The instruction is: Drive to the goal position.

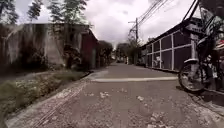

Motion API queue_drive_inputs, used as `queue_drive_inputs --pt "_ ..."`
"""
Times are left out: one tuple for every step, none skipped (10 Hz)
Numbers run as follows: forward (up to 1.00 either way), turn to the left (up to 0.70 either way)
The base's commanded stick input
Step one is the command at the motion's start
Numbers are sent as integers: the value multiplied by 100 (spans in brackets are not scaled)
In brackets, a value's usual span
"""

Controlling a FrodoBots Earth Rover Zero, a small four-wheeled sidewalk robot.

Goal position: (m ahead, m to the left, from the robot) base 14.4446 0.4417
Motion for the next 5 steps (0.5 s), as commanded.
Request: queue_drive_inputs --pt "70 0" --pt "70 0" --pt "70 0" --pt "70 0" --pt "70 0"
